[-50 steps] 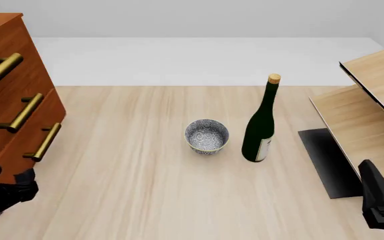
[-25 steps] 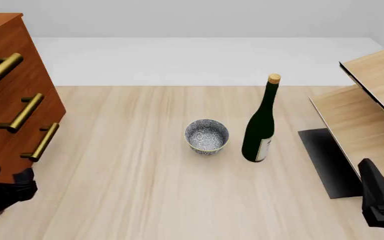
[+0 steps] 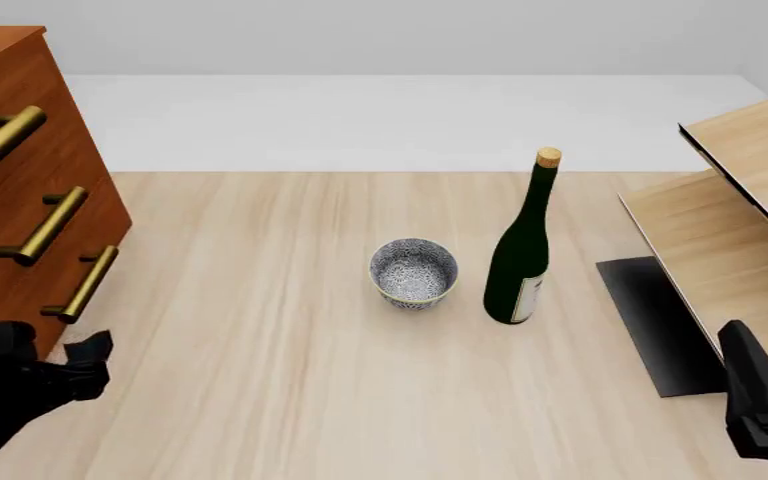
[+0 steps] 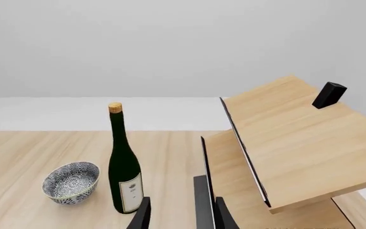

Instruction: Close the bottom drawer of the cabinet and open the top drawer.

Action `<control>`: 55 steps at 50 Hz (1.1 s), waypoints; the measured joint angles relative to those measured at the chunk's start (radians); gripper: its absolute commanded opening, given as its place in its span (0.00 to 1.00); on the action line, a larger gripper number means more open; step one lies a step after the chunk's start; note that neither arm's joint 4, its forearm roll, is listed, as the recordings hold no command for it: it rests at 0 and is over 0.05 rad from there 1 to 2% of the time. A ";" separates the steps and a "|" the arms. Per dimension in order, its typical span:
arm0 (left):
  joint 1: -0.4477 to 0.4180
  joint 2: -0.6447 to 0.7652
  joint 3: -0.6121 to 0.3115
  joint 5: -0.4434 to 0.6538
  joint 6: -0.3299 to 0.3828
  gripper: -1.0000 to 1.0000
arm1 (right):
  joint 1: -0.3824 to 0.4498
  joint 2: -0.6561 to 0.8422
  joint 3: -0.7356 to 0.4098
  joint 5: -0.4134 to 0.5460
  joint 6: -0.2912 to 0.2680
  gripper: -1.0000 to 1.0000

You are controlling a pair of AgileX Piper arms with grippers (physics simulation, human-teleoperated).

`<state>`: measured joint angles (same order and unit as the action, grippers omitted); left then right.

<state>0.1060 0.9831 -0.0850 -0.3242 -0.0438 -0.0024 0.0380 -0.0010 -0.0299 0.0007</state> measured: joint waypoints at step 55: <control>-0.473 -0.356 -0.196 0.175 0.646 1.00 | -0.009 0.077 -0.001 -0.077 0.007 1.00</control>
<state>-0.3675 0.6267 -0.2808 -0.1488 0.6024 -0.0114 0.1146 -0.0021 -0.1069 0.0073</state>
